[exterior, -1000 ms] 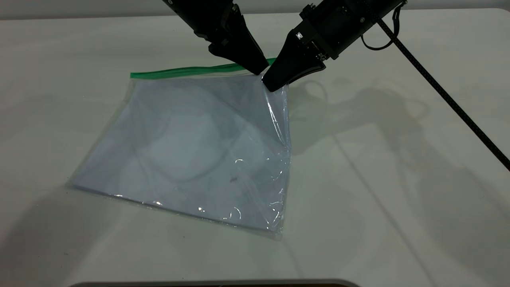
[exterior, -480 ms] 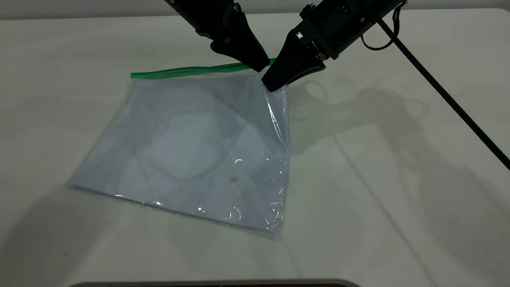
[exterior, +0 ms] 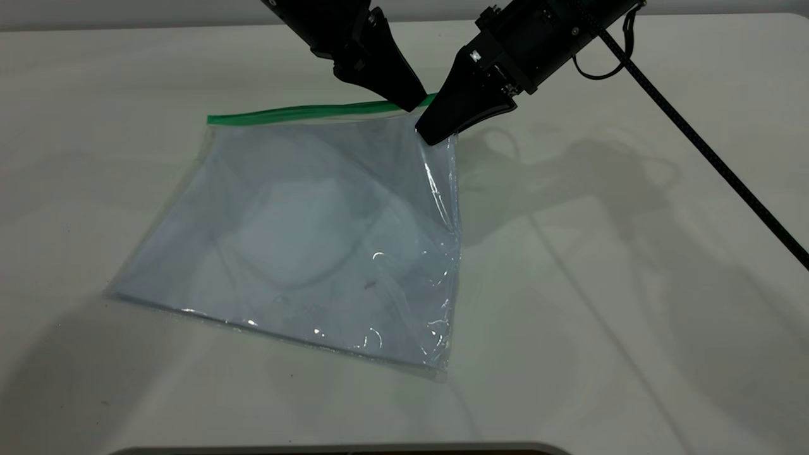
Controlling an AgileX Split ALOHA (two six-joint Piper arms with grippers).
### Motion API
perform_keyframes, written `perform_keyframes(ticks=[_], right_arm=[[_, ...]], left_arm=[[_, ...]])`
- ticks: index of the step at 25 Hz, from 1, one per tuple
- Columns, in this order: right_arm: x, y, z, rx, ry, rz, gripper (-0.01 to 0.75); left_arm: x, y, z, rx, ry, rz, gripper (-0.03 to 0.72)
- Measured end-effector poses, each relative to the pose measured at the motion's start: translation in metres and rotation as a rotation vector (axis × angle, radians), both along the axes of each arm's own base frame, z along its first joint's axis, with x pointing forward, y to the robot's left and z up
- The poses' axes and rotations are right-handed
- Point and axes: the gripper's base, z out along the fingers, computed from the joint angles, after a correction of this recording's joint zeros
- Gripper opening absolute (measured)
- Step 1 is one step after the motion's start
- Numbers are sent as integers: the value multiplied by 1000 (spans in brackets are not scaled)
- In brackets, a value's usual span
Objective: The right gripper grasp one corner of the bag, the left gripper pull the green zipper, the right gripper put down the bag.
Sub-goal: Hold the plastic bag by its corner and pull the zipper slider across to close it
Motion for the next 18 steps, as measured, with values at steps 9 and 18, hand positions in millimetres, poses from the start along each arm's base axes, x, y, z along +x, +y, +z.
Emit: perform_keyframes(ticks=[9,18], right_arm=[[8,-11,3,41,-27,-38,35],[14,-24,4,64,-31,-76,35]], left_arm=[[5,-1,0,0,-66,9,68],[10,0,-1,5,-115,35,68]])
